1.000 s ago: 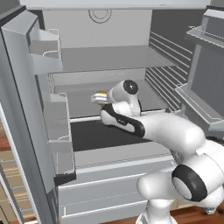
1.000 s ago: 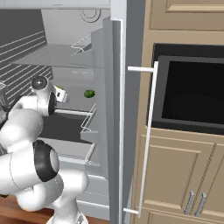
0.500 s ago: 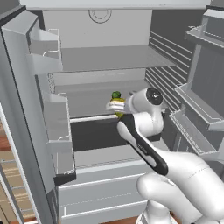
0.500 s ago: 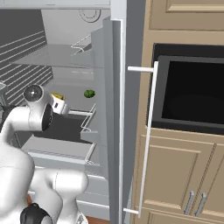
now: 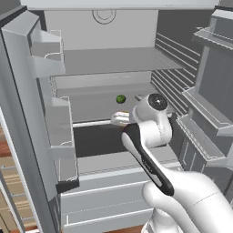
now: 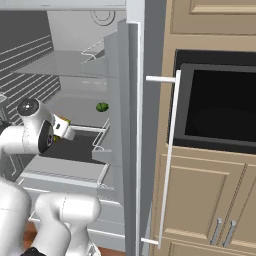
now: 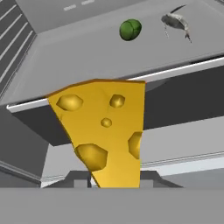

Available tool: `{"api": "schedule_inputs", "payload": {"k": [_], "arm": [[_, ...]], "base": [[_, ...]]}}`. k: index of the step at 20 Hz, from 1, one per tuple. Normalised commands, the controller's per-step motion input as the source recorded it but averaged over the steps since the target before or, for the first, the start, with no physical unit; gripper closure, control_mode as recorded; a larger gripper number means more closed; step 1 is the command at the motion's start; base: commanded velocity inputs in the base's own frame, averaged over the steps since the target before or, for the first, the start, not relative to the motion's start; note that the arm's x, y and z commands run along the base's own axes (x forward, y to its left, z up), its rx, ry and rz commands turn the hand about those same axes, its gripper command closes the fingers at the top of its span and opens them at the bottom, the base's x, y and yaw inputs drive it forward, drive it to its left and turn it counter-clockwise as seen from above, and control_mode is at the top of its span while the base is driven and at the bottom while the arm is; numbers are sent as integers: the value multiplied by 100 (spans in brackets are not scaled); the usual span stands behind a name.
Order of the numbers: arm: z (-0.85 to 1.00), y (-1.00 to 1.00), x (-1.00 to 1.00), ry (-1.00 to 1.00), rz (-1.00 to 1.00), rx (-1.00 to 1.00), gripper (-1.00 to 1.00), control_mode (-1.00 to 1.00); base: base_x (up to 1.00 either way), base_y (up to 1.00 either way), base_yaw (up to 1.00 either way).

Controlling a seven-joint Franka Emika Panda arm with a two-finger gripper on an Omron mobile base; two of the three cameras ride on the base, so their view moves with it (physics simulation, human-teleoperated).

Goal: Take the cheese, fish, and avocado from the fridge and place them on the plate on the dining counter to create an appetizer plate.

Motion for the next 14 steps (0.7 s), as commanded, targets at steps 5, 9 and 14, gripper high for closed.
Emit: {"api": "schedule_inputs", "payload": {"k": [5, 9, 14], "arm": [[0, 0, -1, 5, -1, -1, 100, 100], [0, 0, 0, 0, 0, 0, 100, 100], [0, 0, 0, 0, 0, 0, 100, 100]], "base": [[-37, 0, 0], [-100, 11, -1], [-100, 32, -10]]}}
